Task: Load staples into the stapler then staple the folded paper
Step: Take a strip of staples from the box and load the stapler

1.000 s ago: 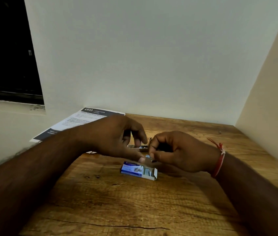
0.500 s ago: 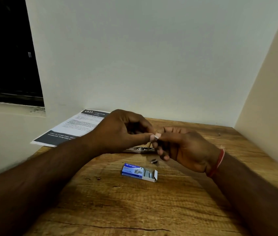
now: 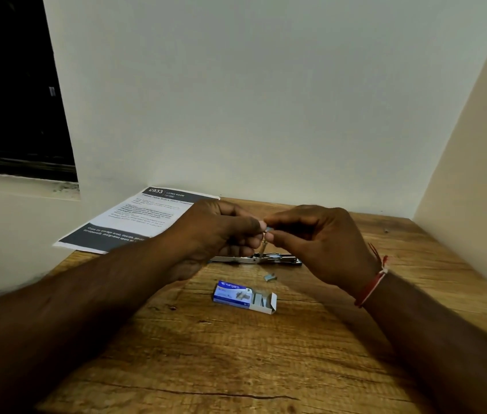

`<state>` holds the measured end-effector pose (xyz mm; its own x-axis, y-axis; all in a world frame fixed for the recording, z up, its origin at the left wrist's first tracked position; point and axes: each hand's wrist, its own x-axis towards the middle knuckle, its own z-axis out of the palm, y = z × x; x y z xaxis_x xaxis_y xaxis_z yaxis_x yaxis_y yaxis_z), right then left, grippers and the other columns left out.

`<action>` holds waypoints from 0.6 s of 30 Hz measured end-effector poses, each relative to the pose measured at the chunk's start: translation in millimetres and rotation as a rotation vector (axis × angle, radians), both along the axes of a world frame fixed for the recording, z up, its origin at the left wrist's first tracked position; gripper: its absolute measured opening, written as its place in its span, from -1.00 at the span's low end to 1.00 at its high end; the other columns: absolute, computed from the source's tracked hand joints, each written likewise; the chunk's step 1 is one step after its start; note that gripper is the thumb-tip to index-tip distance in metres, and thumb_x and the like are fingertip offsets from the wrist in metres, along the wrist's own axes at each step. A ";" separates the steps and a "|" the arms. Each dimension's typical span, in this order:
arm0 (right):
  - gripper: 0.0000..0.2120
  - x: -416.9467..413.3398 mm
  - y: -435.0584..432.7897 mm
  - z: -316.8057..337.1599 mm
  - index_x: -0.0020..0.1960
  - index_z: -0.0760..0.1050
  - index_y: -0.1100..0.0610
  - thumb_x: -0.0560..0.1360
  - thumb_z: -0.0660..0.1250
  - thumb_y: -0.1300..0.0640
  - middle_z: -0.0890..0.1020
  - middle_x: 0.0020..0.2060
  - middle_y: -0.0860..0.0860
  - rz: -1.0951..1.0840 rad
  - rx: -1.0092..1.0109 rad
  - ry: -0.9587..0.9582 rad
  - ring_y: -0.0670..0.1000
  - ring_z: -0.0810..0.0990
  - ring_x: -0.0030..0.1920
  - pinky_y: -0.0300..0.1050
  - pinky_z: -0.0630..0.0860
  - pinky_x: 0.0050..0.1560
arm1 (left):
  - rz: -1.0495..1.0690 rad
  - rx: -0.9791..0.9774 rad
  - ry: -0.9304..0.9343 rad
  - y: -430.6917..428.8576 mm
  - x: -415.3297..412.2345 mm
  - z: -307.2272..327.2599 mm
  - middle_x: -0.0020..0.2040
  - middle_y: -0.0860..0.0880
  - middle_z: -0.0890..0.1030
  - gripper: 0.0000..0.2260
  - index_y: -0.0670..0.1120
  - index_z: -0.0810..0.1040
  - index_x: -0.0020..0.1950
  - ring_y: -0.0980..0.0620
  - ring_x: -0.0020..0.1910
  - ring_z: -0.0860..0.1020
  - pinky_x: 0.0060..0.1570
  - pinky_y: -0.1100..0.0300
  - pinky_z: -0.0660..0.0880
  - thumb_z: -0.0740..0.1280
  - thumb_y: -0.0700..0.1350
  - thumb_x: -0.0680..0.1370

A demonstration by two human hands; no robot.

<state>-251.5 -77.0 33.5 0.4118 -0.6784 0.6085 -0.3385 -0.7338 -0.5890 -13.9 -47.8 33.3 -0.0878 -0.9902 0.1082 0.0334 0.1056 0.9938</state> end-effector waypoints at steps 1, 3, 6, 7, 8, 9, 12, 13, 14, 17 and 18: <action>-0.77 -0.2 -0.3 -0.3 0.18 0.81 -0.01 0.52 0.63 0.13 0.83 -0.03 -0.13 -0.005 -0.013 0.003 -0.11 0.81 -0.01 -0.03 0.76 0.08 | -0.004 -0.004 0.000 -0.6 0.4 -1.0 -0.04 -0.29 0.81 -0.83 -0.33 0.77 0.12 -0.03 -0.19 0.75 -0.17 0.16 0.72 0.56 -0.22 0.62; -0.78 -0.2 -0.9 0.2 0.17 0.81 -0.03 0.54 0.61 0.13 0.83 -0.05 -0.15 -0.027 -0.033 0.011 -0.13 0.80 -0.03 -0.14 0.74 0.04 | 0.006 -0.032 -0.028 -1.5 0.2 -2.7 -0.05 -0.25 0.81 -0.81 -0.30 0.78 0.11 -0.03 -0.18 0.76 -0.16 0.17 0.72 0.57 -0.17 0.63; -0.83 -3.5 -8.0 0.7 0.13 0.82 -0.07 0.55 0.60 0.10 0.82 -0.07 -0.21 -0.107 -0.021 0.026 -0.23 0.77 -0.01 -0.35 0.65 0.00 | 0.102 -0.183 -0.287 -3.3 0.5 -5.8 -0.09 -0.11 0.83 -0.80 -0.14 0.81 0.07 0.05 -0.18 0.76 -0.11 0.21 0.71 0.58 -0.01 0.62; -0.85 -5.4 -11.7 0.0 0.10 0.82 -0.08 0.55 0.60 0.10 0.82 -0.07 -0.22 -0.141 -0.004 0.044 -0.25 0.76 -0.02 -0.40 0.62 0.00 | 0.145 -0.247 -0.424 -4.6 1.7 -7.4 -0.09 -0.06 0.82 -0.83 -0.05 0.81 0.07 0.11 -0.20 0.74 -0.12 0.27 0.68 0.61 0.04 0.60; -0.86 -7.4 -15.0 -1.2 0.07 0.82 -0.09 0.54 0.61 0.10 0.81 -0.08 -0.24 -0.170 0.013 0.079 -0.27 0.75 -0.03 -0.43 0.60 -0.01 | 0.172 -0.293 -0.535 -6.3 3.1 -9.6 -0.08 0.00 0.82 -0.83 0.02 0.81 0.08 0.16 -0.21 0.72 -0.14 0.33 0.63 0.63 0.06 0.57; -0.86 -8.9 -18.2 -2.9 0.05 0.82 -0.11 0.54 0.61 0.10 0.80 -0.10 -0.25 -0.189 0.031 0.124 -0.27 0.74 -0.04 -0.44 0.59 -0.02 | 0.181 -0.316 -0.607 -8.3 4.8 -12.1 -0.06 0.06 0.81 -0.79 0.07 0.79 0.12 0.18 -0.18 0.71 -0.15 0.37 0.60 0.66 0.07 0.54; -0.86 -9.4 -20.7 -6.7 0.03 0.81 -0.14 0.56 0.59 0.10 0.78 -0.14 -0.29 -0.190 0.092 0.291 -0.29 0.70 -0.06 -0.47 0.54 -0.13 | 0.157 -0.349 -0.662 -10.1 8.4 -16.8 0.04 0.18 0.78 -0.63 0.16 0.74 0.26 0.26 -0.05 0.70 -0.08 0.32 0.59 0.70 0.09 0.49; -0.86 -8.4 -19.9 -7.3 0.05 0.81 -0.14 0.58 0.57 0.10 0.76 -0.14 -0.31 -0.185 0.097 0.345 -0.33 0.67 -0.05 -0.48 0.51 -0.17 | 0.145 -0.368 -0.681 -9.5 8.9 -17.4 0.07 0.20 0.77 -0.61 0.19 0.74 0.29 0.27 0.01 0.70 -0.02 0.28 0.63 0.70 0.07 0.49; -0.86 -7.2 -19.0 -7.9 0.07 0.81 -0.14 0.59 0.56 0.09 0.74 -0.14 -0.32 -0.183 0.091 0.385 -0.38 0.64 -0.05 -0.49 0.48 -0.19 | 0.135 -0.389 -0.709 -8.7 8.9 -17.5 0.09 0.22 0.77 -0.60 0.21 0.73 0.32 0.28 0.07 0.70 0.05 0.25 0.67 0.69 0.05 0.51; -0.83 -4.4 -18.5 -10.7 0.11 0.80 -0.16 0.62 0.53 0.09 0.70 -0.12 -0.34 -0.200 0.057 0.430 -0.49 0.58 -0.05 -0.51 0.43 -0.22 | 0.114 -0.442 -0.784 -5.0 7.5 -16.6 0.14 0.25 0.76 -0.65 0.24 0.76 0.32 0.32 0.15 0.69 0.19 0.27 0.67 0.65 -0.01 0.56; -0.83 -3.7 -18.5 -11.8 0.12 0.79 -0.17 0.62 0.53 0.09 0.71 -0.10 -0.33 -0.205 0.046 0.433 -0.49 0.58 -0.05 -0.52 0.42 -0.22 | 0.109 -0.460 -0.806 -4.4 7.2 -16.1 0.13 0.25 0.75 -0.68 0.26 0.77 0.31 0.33 0.14 0.69 0.19 0.29 0.67 0.64 -0.01 0.58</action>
